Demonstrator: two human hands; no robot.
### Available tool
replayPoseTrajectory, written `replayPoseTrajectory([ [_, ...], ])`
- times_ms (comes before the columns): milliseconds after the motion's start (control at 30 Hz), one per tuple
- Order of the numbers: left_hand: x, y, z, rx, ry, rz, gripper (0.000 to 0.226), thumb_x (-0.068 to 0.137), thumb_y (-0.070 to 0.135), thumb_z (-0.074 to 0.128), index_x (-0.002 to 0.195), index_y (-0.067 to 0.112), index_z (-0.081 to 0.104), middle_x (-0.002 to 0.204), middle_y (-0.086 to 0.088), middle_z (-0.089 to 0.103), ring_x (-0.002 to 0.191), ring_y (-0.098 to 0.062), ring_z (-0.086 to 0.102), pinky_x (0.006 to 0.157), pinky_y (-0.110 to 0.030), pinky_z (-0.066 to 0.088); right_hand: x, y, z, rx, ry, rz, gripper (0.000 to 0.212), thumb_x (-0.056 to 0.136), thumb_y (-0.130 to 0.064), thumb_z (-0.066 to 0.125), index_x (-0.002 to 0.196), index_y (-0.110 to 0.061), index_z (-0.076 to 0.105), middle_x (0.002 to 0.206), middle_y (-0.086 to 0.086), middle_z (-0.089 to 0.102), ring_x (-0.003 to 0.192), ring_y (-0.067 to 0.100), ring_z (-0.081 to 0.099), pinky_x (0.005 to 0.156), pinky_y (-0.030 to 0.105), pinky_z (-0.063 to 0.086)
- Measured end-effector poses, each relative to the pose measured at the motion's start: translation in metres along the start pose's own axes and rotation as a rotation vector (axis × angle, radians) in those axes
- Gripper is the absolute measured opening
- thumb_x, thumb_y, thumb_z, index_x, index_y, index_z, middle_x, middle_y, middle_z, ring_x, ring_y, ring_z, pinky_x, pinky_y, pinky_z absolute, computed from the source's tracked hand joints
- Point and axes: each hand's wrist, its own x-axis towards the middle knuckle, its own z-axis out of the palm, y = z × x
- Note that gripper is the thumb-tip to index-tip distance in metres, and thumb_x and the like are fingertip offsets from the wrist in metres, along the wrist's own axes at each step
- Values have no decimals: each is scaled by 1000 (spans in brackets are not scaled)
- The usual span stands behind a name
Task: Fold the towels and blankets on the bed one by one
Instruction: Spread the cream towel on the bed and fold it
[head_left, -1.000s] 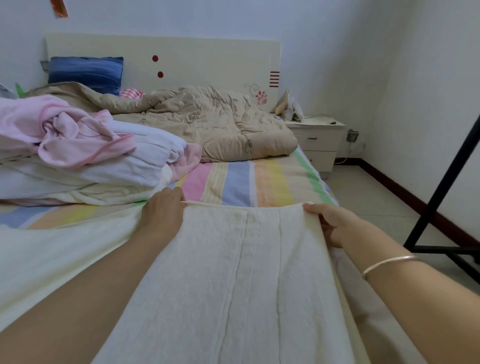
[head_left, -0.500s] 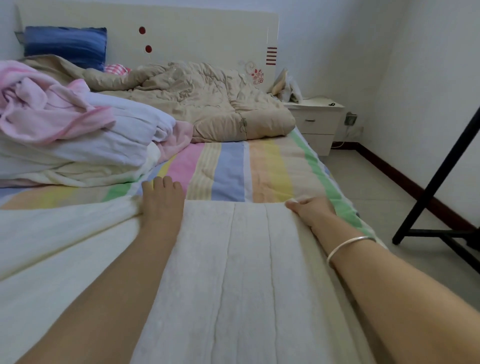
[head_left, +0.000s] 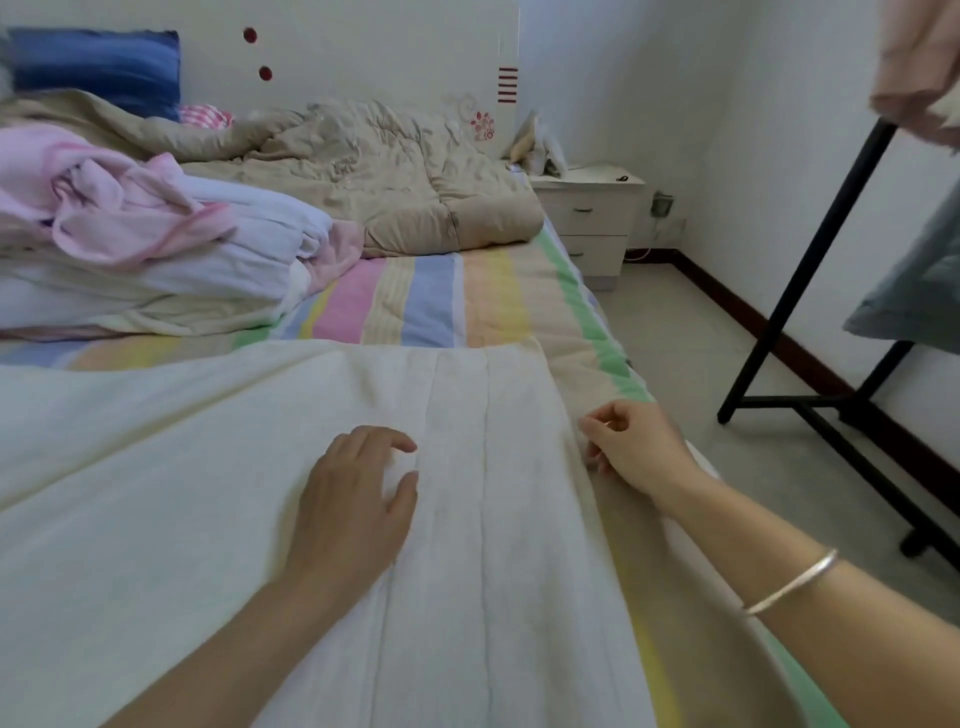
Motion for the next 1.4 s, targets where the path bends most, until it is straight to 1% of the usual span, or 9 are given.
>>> replayPoseTrajectory([
  [100,-50,62,-19,-127,-109,-44,18,83,21,68,86,31,54,74,17,56,67,-6,55,63,-27,46,-34,-6,-1,-55,-156,42,28,94,-27,59,72,-11,66,65,5,72,57,21,69,54,27,51],
  [233,-95,124,-29,-174,-392,-147,23,87,45,61,76,30,49,64,12,60,60,-5,55,62,-27,47,-63,-6,8,-200,-171,45,39,92,-41,54,73,-10,68,60,4,71,61,25,70,71,33,57],
  [367,-116,152,-23,34,-521,-221,41,83,64,55,73,24,52,67,8,59,66,-7,56,63,-27,46,-75,1,18,-265,-104,58,43,88,-51,49,84,-13,68,85,6,72,83,29,66,77,34,54],
  [467,-121,156,-17,168,-511,-146,32,91,52,49,79,23,57,74,7,62,71,-11,59,65,-28,48,-82,8,17,-219,-39,54,31,92,-40,52,71,-19,59,86,5,70,85,30,64,70,31,46],
  [600,-124,157,-12,159,-505,-50,27,98,41,43,79,23,52,73,8,58,72,-14,57,63,-30,44,-87,21,13,-245,115,53,20,94,-38,53,88,-21,61,98,3,68,93,27,60,71,30,40],
  [767,-139,157,-23,53,-512,-110,33,93,52,49,74,26,52,65,10,54,69,-9,56,62,-27,43,-93,19,22,-234,125,88,30,95,-39,54,104,-14,68,105,8,69,98,30,62,72,30,42],
  [967,-161,172,-37,114,-629,-137,41,83,58,59,75,18,58,75,4,63,75,-16,59,70,-33,52,-134,14,2,-209,-82,18,49,93,-48,51,56,-16,51,62,2,56,71,28,58,63,30,40],
  [1200,-178,181,-29,152,-527,-47,25,90,33,48,74,15,52,72,0,58,73,-23,57,64,-33,44,-181,37,-2,-359,38,-64,30,93,-42,52,79,-17,58,87,5,63,88,30,58,66,30,34],
  [1400,-194,168,-55,-197,-648,-68,11,94,36,55,91,27,61,79,12,68,70,-3,60,75,-32,52,-208,31,-7,-239,1,-18,31,93,-45,53,84,-16,60,85,4,64,86,28,60,66,30,36],
])
